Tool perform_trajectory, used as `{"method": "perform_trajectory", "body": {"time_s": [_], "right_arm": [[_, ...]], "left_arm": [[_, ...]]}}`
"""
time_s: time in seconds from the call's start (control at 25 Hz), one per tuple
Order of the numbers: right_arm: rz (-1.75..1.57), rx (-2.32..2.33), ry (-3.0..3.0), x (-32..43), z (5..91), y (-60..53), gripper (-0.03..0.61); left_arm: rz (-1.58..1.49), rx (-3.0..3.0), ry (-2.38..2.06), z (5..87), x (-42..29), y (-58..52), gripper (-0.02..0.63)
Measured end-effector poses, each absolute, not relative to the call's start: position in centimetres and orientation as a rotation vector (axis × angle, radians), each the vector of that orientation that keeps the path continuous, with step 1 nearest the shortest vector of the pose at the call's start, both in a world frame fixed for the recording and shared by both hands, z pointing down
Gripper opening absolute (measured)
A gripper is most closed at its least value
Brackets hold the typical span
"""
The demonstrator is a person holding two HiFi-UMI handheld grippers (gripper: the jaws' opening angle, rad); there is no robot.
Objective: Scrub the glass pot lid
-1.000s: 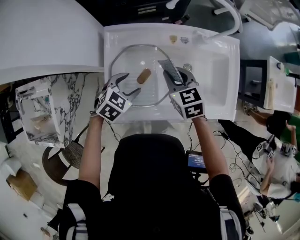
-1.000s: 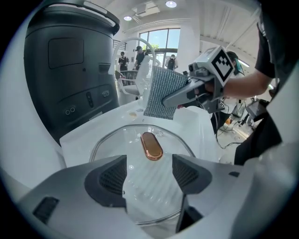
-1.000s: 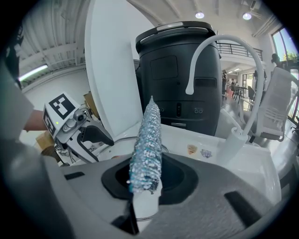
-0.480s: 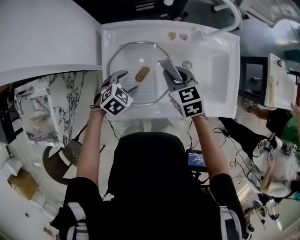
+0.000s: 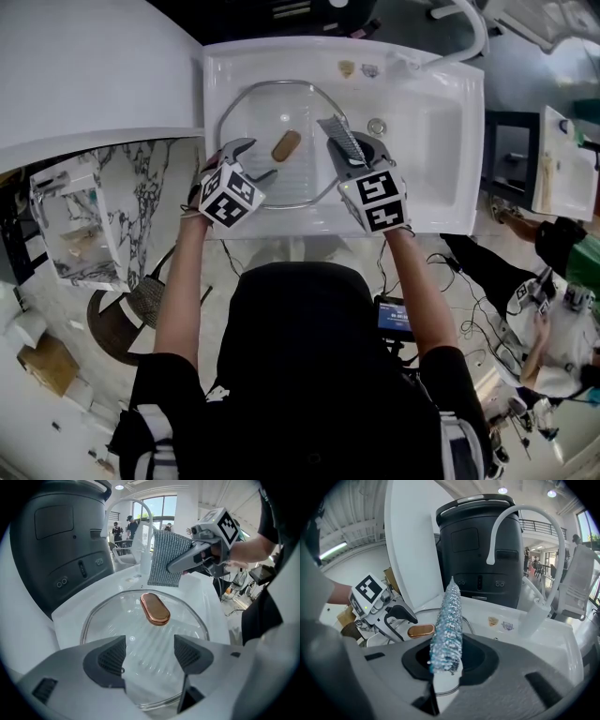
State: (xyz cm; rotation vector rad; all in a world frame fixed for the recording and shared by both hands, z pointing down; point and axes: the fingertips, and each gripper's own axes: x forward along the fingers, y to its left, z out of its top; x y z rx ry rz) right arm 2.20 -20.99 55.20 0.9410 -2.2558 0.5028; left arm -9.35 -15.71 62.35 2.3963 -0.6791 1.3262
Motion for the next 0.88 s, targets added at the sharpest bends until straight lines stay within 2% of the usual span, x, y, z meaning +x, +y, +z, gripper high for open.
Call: {"method": "perform_trajectory", "body": {"time_s": [0.88], "right_arm": [[0.120,0.780,-2.151,3.3,57.2,-24.5,0.067]], "left_arm": [[1.359,2.366,-0.659,62.5,-9.3,-15.8,0.295]]}}
